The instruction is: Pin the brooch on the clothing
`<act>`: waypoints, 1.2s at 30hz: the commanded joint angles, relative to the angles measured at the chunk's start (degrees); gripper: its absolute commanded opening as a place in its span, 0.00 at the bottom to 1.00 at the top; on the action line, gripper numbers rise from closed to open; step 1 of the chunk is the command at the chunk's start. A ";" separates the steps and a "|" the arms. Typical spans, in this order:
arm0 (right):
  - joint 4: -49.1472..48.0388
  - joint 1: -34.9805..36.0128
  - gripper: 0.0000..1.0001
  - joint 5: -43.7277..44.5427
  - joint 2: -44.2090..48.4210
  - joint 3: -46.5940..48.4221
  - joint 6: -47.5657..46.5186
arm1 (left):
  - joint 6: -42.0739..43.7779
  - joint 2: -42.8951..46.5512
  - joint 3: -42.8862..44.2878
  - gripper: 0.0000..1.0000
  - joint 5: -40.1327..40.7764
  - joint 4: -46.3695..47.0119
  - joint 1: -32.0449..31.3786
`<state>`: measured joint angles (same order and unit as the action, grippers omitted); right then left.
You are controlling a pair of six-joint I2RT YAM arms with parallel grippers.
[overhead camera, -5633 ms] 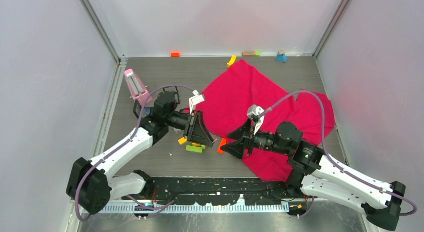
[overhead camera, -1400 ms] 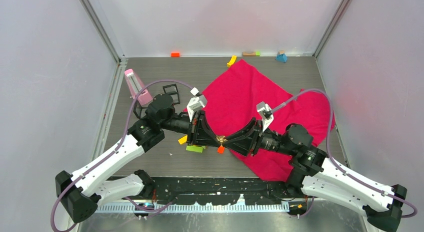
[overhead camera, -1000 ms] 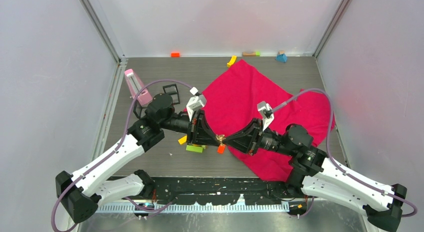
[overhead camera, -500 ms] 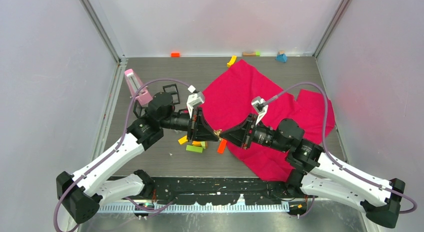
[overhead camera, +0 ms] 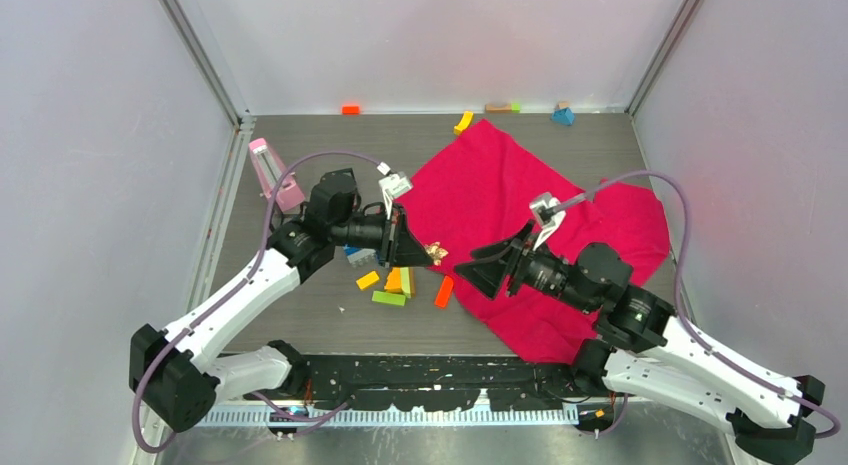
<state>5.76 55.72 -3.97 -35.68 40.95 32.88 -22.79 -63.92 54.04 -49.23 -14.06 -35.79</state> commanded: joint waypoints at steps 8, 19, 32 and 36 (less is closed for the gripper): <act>23.26 -0.19 0.78 39.39 -9.96 12.71 -0.25 | -12.08 -0.58 -1.65 0.00 -2.12 6.10 13.18; 5.36 -15.21 0.75 25.38 -37.28 8.33 -4.19 | -10.52 -3.21 -0.77 0.00 1.41 -1.17 21.46; -2.15 -15.65 0.69 23.05 -67.10 22.59 -10.09 | -8.16 -3.83 -0.21 0.00 3.33 -4.04 21.81; -2.52 -15.65 0.68 20.91 -70.87 24.54 -9.23 | -8.16 -3.41 -0.44 0.00 2.86 -3.69 21.82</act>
<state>7.29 40.01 18.39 -104.14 62.06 23.59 -32.18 -68.36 52.14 -45.82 -18.13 -14.33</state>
